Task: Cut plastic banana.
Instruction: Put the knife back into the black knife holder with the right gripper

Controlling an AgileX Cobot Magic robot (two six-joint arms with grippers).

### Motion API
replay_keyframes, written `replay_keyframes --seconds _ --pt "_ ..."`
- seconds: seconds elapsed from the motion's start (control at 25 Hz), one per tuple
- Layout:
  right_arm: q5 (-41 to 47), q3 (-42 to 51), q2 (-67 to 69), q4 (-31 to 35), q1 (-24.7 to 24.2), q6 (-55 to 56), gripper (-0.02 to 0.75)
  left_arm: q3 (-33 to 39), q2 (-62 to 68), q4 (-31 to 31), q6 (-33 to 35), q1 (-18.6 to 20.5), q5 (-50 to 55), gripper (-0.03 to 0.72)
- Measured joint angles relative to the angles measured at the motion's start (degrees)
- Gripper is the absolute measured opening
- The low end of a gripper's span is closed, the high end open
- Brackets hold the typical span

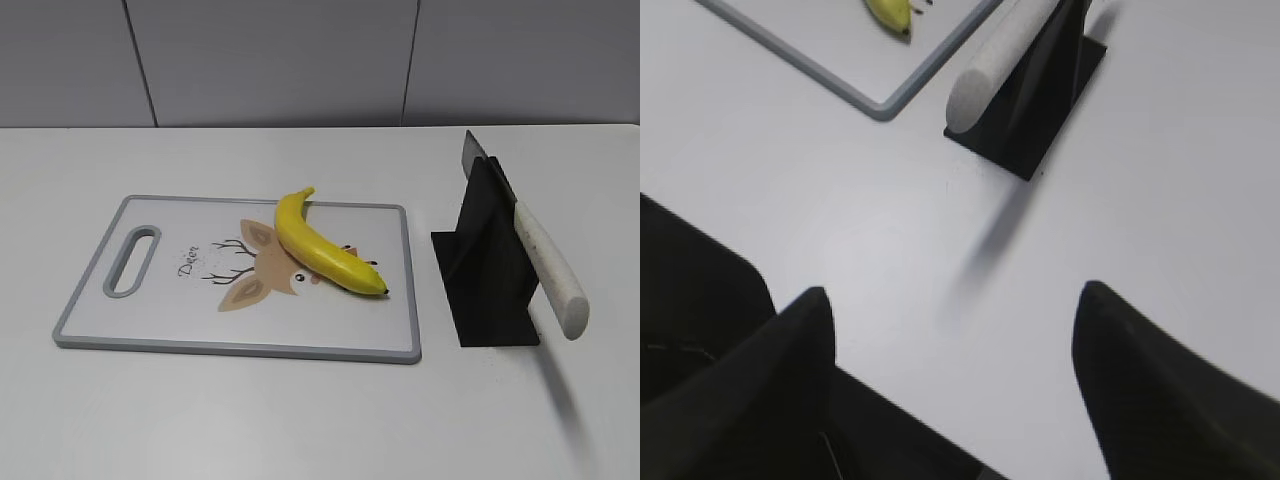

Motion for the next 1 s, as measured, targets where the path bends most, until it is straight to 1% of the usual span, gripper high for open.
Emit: replay_keyframes --seconds 0.4,0.88,1.0 --pt "0.05 0.0 -14.34 0.05 0.0 -0.06 0.577 0.0 0.0 0.0 0.0 0.0 0.0 0.572" --pt "0.05 0.06 -15.07 0.17 -0.09 0.05 0.577 0.0 0.0 0.0 0.0 0.0 0.0 0.571" --pt "0.05 0.06 -15.07 0.22 -1.79 0.05 0.577 0.0 0.0 0.0 0.0 0.07 0.0 0.571"
